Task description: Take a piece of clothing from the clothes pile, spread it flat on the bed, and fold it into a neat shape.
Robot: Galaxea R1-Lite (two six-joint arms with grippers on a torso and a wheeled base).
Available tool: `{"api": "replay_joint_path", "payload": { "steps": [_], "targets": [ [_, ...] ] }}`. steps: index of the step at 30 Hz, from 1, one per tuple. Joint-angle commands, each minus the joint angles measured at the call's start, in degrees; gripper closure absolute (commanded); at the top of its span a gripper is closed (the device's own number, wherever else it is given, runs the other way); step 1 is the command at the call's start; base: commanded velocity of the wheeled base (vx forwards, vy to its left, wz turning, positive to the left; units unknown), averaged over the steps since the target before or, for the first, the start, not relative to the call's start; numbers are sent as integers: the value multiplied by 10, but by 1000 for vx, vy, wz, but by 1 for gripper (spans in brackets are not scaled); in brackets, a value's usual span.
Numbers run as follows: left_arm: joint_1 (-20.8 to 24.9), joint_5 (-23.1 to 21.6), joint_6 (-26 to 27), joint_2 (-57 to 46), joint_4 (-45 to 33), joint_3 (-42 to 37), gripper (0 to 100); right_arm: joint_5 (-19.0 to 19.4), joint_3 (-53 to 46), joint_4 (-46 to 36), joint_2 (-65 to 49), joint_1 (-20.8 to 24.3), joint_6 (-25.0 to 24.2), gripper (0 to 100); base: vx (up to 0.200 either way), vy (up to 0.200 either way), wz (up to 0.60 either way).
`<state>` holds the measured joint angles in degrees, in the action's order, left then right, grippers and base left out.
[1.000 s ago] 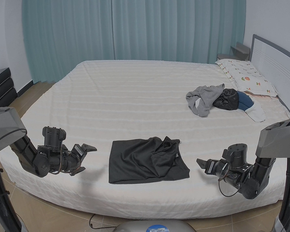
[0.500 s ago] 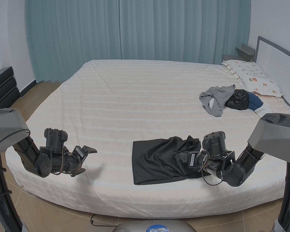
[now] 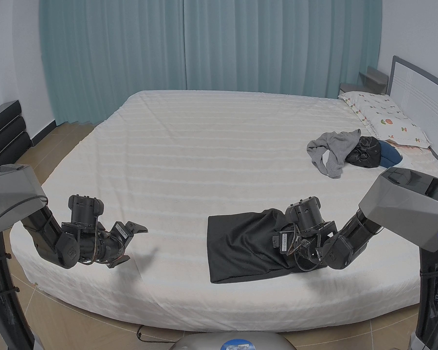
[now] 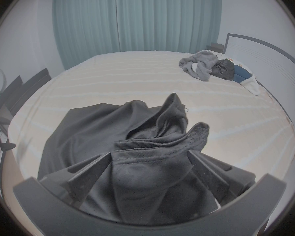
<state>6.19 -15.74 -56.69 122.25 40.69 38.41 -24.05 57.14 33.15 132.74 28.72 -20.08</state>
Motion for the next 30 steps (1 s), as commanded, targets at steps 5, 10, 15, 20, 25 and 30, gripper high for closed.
{"api": "replay_joint_path", "payload": {
  "steps": [5,10,15,20,25,30],
  "targets": [
    [1,0,1,2,0,-1,0,-3,-25,-1,-20,-37,-1,0,0,0,0],
    [1,1,1,2,0,-1,0,3,-65,0,-50,-58,-8,0,0,0,0],
    [1,0,1,1,0,-2,0,6,-124,5,-63,-77,-15,0,0,0,0],
    [1,1,1,2,0,-1,0,40,-192,38,-84,-111,-30,0,0,0,0],
    [1,1,3,2,-1,-2,0,62,-244,61,-105,-125,-30,0,0,0,0],
    [3,2,4,2,-1,-2,0,67,-268,85,-129,-133,-31,0,0,0,0]
  ]
}}
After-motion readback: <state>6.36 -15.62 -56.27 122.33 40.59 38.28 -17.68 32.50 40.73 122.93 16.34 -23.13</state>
